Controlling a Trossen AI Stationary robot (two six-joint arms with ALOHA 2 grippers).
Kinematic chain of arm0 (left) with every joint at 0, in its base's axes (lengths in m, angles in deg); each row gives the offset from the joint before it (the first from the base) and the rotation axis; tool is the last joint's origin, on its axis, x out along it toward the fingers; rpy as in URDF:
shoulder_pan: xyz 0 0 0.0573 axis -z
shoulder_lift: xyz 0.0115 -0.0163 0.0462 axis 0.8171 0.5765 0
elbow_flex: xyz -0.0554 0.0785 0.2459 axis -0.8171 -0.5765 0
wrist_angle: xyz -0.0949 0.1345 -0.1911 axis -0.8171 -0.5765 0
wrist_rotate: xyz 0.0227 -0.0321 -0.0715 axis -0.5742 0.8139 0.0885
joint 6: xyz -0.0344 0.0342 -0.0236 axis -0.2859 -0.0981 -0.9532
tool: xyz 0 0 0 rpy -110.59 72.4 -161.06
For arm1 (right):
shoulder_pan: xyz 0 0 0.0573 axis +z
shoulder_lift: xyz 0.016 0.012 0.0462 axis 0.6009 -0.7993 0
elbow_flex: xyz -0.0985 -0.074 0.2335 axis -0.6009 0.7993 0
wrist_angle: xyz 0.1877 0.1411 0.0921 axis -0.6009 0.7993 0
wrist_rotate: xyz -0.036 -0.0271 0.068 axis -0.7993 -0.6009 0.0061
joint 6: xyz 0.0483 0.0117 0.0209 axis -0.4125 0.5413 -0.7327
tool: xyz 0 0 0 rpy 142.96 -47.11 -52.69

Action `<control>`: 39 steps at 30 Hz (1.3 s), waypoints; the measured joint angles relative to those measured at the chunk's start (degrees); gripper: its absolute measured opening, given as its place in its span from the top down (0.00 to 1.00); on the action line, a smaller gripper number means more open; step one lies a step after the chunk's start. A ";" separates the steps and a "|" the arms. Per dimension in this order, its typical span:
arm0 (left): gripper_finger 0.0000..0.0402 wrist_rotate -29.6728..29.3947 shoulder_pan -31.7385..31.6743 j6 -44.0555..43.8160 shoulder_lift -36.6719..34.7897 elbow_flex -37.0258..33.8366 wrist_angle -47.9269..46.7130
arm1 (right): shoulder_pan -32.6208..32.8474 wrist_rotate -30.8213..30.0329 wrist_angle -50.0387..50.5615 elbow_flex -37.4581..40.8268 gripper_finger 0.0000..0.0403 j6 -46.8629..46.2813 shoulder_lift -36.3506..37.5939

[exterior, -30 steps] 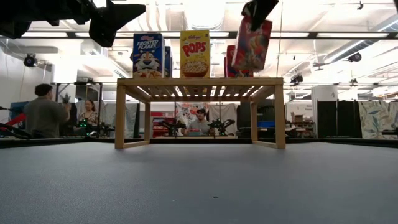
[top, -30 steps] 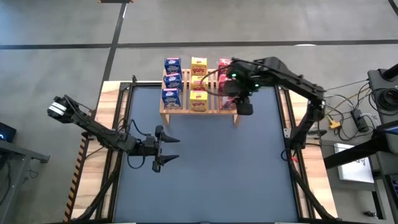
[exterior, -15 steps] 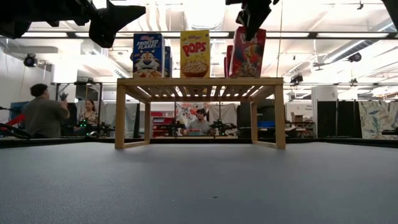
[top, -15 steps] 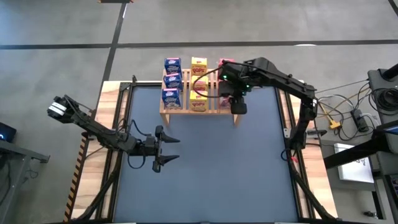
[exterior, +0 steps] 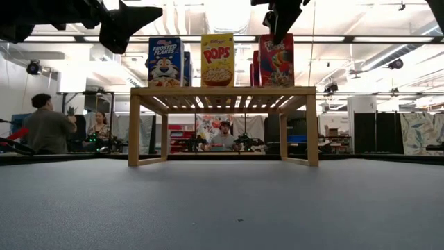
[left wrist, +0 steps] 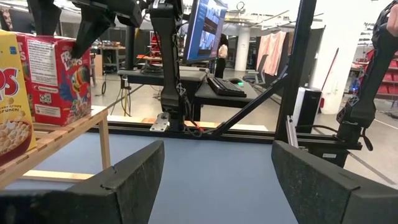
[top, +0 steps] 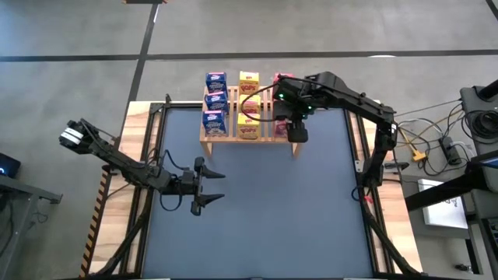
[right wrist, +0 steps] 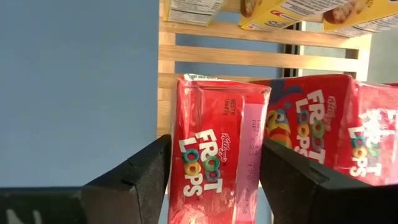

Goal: Stack cereal on shelf
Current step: Put the red cereal box on the shelf aligned with the other red cereal box, then return to Home Position

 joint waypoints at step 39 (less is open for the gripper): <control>0.30 -6.71 0.00 2.07 -29.33 12.41 -48.55 | 6.79 12.01 -50.07 45.13 0.50 0.17 49.30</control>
